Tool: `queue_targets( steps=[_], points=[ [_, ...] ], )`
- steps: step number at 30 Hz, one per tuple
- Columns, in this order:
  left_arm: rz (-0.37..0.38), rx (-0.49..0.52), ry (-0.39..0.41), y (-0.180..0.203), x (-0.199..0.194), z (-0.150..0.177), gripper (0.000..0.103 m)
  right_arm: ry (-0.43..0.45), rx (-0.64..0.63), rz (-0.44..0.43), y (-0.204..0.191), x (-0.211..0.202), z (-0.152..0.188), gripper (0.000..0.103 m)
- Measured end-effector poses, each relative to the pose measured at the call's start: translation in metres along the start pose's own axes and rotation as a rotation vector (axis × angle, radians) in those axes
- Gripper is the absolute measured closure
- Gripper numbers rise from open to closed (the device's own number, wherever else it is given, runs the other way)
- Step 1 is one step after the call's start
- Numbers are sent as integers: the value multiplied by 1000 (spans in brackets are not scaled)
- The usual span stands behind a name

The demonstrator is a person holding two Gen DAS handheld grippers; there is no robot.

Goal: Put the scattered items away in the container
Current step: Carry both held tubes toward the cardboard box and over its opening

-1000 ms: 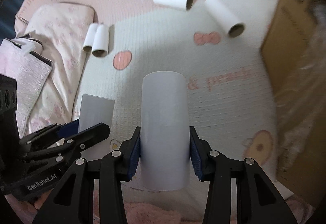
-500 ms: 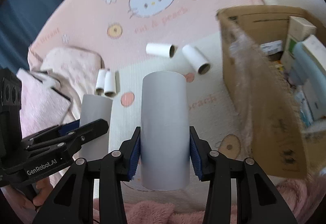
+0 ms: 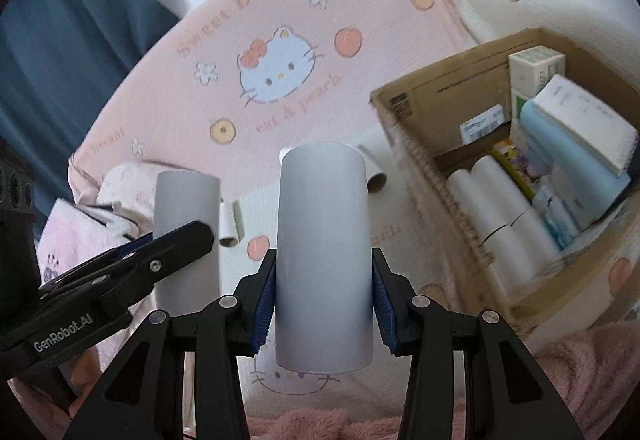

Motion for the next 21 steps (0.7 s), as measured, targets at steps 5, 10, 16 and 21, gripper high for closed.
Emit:
queue_targets(
  steps=[5, 10, 16, 21],
  points=[
    [63, 44, 22, 20, 2, -16, 56, 56, 41, 5, 14, -23, -10, 62],
    [123, 107, 33, 40, 7, -37, 56, 88, 58, 27, 23, -38, -21, 62],
    [178, 158, 36, 60, 15, -55, 56, 98, 45, 61, 27, -43, -36, 62],
    [208, 189, 55, 70, 15, -65, 56, 99, 53, 76, 35, -47, -49, 62]
  ],
)
Point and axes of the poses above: each gripper's, at about its wrist camera, not at the fingertips, and x roughly the way its jaws point, y to its right, z to its underside, the point moved 1 cm from there along x, roughly the way its jaws point, and after that the axes turned 13 degrees about -y, right-handed, at the moved point
